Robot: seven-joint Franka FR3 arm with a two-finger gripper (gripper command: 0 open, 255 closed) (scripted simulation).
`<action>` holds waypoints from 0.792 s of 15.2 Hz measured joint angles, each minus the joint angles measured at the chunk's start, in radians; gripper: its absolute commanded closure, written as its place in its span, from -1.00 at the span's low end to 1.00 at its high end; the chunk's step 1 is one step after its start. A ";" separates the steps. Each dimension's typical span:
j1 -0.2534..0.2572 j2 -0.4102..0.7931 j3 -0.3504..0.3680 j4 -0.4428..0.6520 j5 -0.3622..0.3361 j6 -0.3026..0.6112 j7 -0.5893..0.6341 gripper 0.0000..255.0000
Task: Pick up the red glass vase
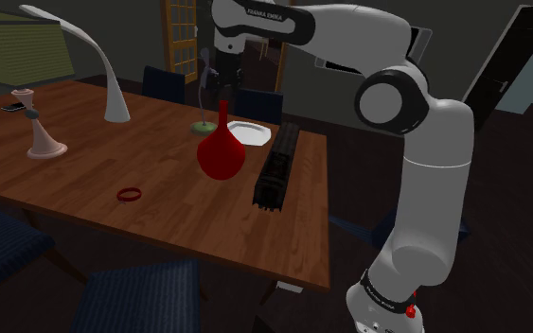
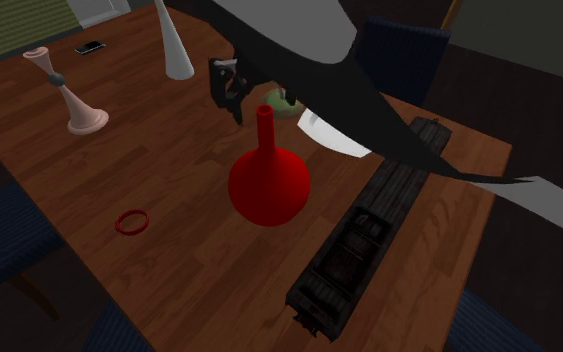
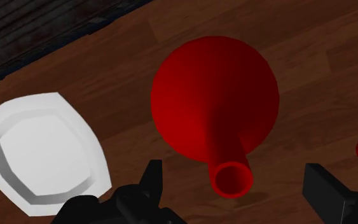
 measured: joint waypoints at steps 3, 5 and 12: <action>0.001 -0.010 0.000 -0.044 0.000 0.034 0.000 1.00; 0.000 -0.008 0.000 -0.047 0.000 0.039 0.000 1.00; 0.000 -0.009 0.000 -0.048 0.000 0.040 0.000 1.00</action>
